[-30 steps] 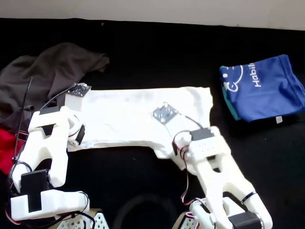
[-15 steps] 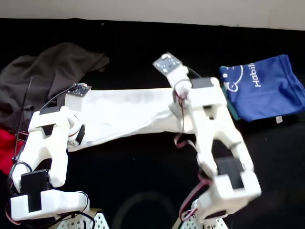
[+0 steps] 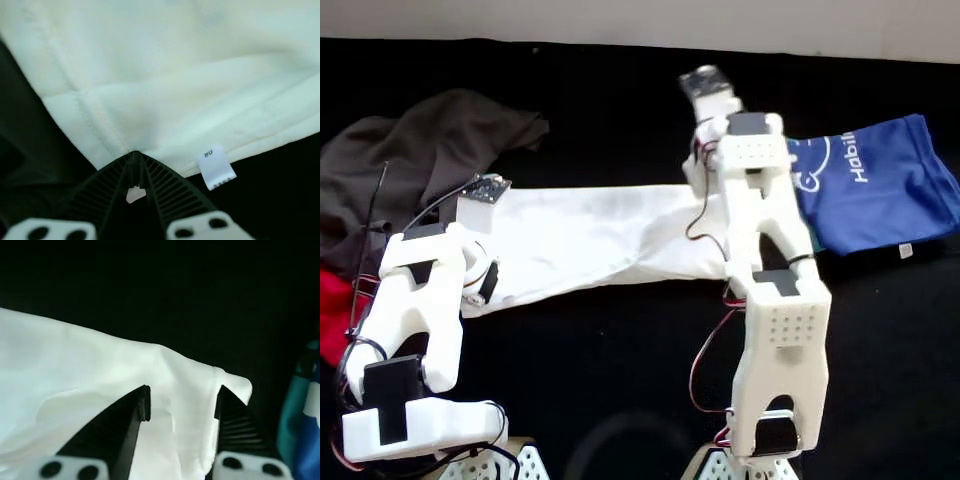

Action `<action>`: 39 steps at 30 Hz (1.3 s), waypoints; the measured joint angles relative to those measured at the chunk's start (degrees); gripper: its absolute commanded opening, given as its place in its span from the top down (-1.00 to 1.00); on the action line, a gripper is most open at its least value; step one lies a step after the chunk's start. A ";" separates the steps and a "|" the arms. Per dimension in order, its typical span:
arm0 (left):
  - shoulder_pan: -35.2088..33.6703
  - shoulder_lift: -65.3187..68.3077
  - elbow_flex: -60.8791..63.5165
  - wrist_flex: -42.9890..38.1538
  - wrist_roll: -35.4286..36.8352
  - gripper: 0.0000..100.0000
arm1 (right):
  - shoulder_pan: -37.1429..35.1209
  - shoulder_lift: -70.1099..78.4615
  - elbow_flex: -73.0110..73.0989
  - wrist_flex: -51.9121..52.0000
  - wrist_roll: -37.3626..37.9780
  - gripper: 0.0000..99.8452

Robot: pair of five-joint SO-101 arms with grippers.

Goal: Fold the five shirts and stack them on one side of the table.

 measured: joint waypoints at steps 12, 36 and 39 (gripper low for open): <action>0.00 0.00 0.00 0.00 0.00 0.98 | 1.76 0.00 -18.99 21.54 -1.76 0.99; 0.00 0.00 0.00 0.00 0.00 0.98 | 2.37 -29.54 58.99 -26.11 -0.88 0.99; 0.00 0.00 0.00 0.00 0.00 0.98 | 4.04 -30.24 61.45 -26.55 1.49 0.99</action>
